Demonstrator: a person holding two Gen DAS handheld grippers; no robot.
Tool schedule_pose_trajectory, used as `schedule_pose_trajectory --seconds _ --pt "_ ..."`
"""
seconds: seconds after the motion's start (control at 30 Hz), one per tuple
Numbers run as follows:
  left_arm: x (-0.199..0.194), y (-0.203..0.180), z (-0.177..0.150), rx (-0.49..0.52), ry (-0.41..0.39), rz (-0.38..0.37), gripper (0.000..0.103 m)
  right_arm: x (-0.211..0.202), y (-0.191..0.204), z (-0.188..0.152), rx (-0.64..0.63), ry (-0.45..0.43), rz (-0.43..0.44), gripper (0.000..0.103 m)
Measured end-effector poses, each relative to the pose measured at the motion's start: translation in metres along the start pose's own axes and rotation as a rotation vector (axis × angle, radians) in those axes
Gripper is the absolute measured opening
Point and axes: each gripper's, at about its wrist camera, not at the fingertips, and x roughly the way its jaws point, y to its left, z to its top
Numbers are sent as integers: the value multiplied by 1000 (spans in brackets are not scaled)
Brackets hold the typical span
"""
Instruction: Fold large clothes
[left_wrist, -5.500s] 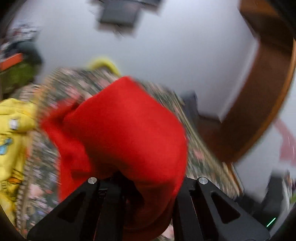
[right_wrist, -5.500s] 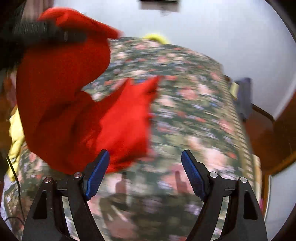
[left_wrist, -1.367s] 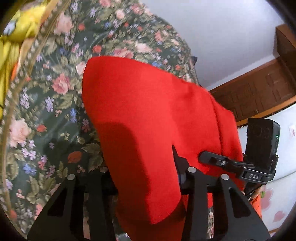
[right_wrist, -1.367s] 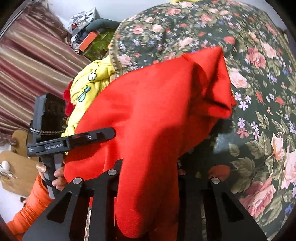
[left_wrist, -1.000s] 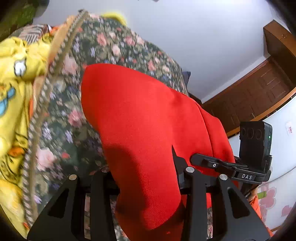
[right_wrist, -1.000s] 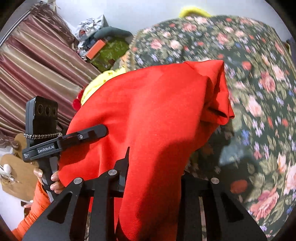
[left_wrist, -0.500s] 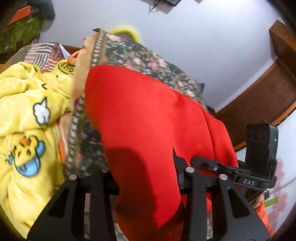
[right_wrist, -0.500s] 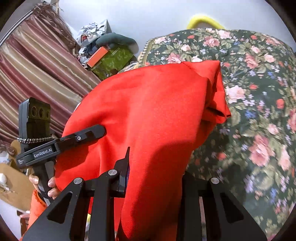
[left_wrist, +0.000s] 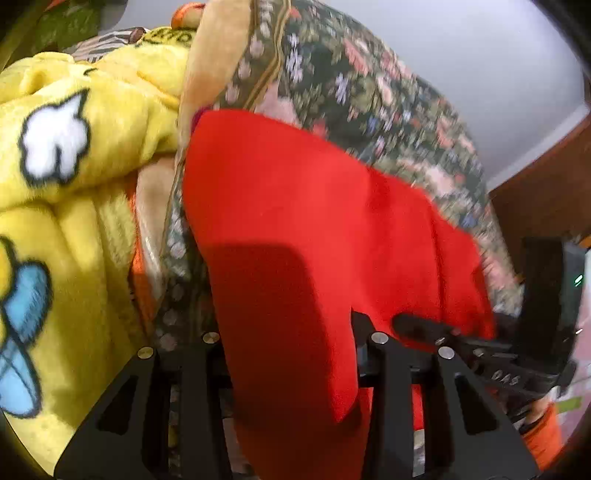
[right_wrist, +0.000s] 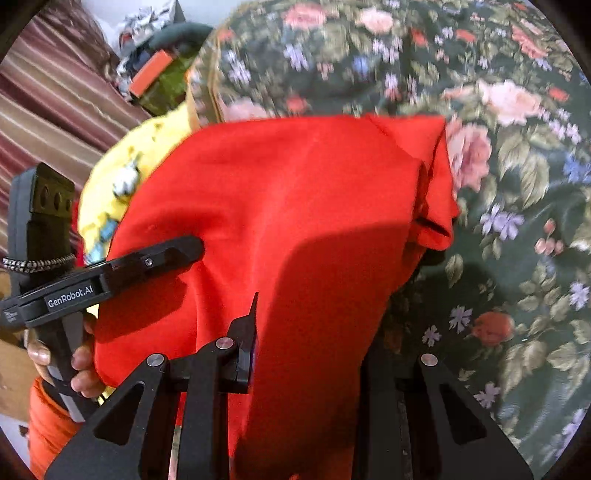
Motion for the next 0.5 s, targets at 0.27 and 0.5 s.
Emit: schedule_pose_trajectory --seconds 0.27,0.5 --pt "-15 -1 -25 -5 -1 72 54 -16 17 -17 -118 -10 -126 30" --pt "-46 -22 -54 108 -47 187 65 -31 16 -38 -177 -5 -237 46"
